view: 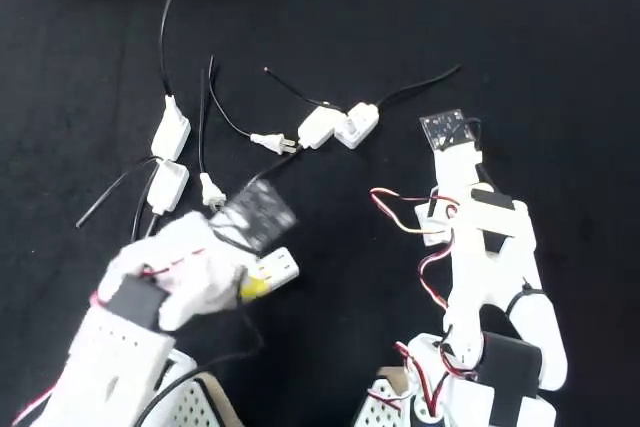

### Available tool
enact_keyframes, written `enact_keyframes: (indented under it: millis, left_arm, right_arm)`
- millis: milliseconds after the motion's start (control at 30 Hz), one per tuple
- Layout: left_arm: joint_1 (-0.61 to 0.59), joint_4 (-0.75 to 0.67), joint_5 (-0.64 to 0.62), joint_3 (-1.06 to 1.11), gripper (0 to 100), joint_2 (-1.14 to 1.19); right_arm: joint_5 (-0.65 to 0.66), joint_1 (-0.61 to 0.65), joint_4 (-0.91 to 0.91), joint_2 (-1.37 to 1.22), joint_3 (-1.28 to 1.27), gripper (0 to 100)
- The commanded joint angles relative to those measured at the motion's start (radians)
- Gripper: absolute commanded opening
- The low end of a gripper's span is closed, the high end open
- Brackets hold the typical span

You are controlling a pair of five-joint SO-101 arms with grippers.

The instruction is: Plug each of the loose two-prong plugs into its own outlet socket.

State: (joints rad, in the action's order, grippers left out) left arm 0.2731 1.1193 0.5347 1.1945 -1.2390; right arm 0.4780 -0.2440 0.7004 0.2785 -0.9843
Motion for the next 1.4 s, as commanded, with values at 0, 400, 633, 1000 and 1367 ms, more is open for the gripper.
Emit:
enact_keyframes:
  millis: [0,400,633,1000,1367]
  left_arm:
    - [-0.168,0.0,-0.166,-0.038,33,-0.158]
    - [-0.529,-0.002,-0.252,0.271,33,-0.591]
    - [-0.642,0.008,-0.15,0.338,33,-0.571]
    - [-0.823,0.008,-0.084,0.433,33,-0.571]
    - [-0.851,-0.003,-0.084,0.467,33,-0.571]
  right_arm:
    - [0.005,0.014,-0.003,0.005,0.048,2.9]
    - [-0.002,0.411,0.483,-0.002,0.438,2.9]
    - [-0.049,0.743,0.543,-0.087,0.673,3.4]
    - [-0.094,0.967,0.236,-0.486,0.825,18.0]
    - [-0.107,1.057,0.069,-0.585,0.832,18.1]
